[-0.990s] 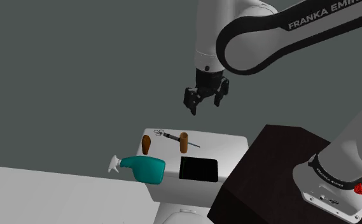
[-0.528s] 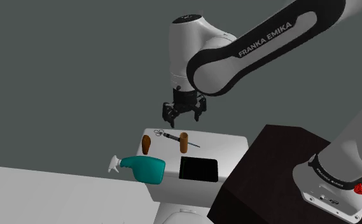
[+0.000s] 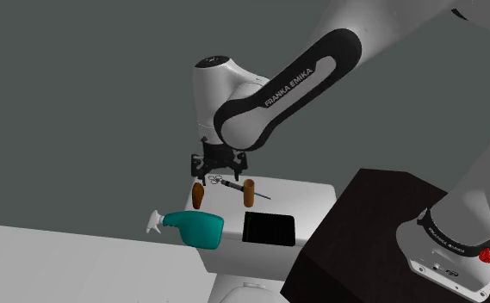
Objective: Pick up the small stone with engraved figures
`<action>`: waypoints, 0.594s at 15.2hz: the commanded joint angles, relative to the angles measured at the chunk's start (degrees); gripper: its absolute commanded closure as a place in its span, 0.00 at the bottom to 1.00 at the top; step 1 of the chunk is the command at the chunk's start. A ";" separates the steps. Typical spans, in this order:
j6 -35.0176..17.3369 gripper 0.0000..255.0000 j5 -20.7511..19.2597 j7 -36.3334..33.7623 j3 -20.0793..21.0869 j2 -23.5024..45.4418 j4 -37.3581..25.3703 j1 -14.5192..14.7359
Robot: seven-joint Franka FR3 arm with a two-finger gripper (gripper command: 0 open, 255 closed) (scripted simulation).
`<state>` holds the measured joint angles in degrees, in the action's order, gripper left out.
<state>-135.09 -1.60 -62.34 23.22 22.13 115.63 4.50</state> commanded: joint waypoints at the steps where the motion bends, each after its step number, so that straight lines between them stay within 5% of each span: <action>1: -0.35 0.00 -1.00 -2.60 -0.90 4.69 -4.37 1.47; 9: -0.25 0.00 -2.38 -9.09 -4.13 21.08 -21.59 6.65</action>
<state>-135.23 -3.85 -70.89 19.38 41.68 95.57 10.62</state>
